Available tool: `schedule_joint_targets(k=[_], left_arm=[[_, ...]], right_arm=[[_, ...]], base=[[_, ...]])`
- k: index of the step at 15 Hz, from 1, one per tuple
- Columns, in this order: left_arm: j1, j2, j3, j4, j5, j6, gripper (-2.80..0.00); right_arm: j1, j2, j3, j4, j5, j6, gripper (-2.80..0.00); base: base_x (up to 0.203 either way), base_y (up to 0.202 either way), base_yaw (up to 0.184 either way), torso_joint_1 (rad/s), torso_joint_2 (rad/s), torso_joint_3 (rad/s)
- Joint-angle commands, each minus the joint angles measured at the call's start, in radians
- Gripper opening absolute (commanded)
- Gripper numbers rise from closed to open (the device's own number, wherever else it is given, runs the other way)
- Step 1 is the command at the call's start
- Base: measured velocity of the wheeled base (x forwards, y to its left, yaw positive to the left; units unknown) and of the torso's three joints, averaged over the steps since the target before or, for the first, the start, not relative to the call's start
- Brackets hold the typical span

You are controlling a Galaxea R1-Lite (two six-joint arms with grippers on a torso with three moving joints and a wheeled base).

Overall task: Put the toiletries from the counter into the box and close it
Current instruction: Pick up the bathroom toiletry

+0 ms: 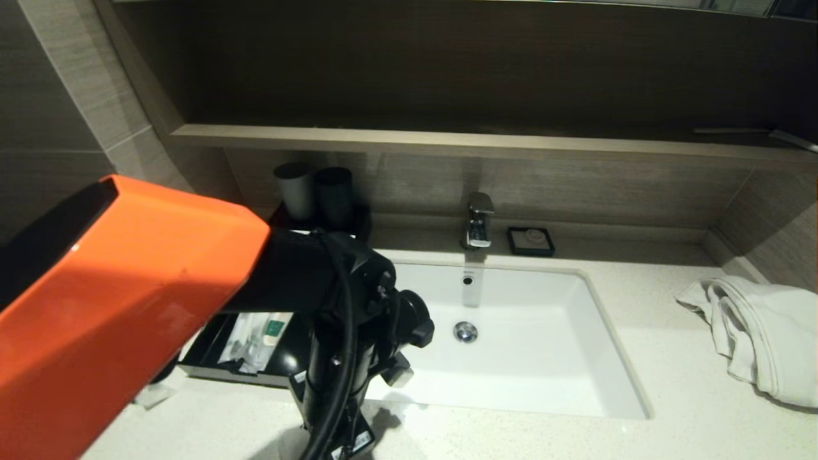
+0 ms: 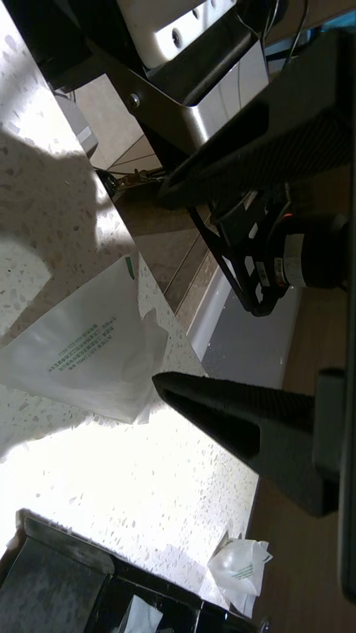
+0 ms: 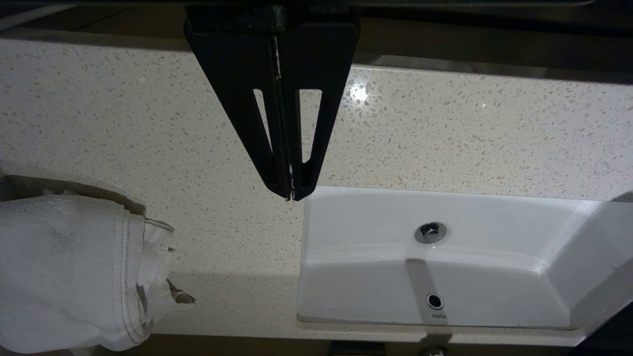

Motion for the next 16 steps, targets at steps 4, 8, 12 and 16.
schedule_joint_targets(k=[4,8,12,16], left_arm=[[0.003,0.023,0.000,0.003,0.047,-0.034,0.00],[0.005,0.044,-0.024,0.000,0.045,-0.041,0.00],[0.007,0.061,-0.049,0.007,0.049,-0.061,0.00],[0.010,0.072,-0.048,0.011,0.049,-0.062,0.00]], right_arm=[[0.000,0.000,0.000,0.000,0.001,0.000,-2.80],[0.000,0.000,0.000,0.000,0.001,0.000,-2.80],[0.000,0.000,0.000,0.000,0.001,0.000,-2.80],[0.000,0.000,0.000,0.000,0.001,0.000,-2.80]], base=[[0.000,0.000,0.000,0.000,0.00,0.000],[0.000,0.000,0.000,0.000,0.00,0.000],[0.000,0.000,0.000,0.000,0.00,0.000],[0.000,0.000,0.000,0.000,0.00,0.000]])
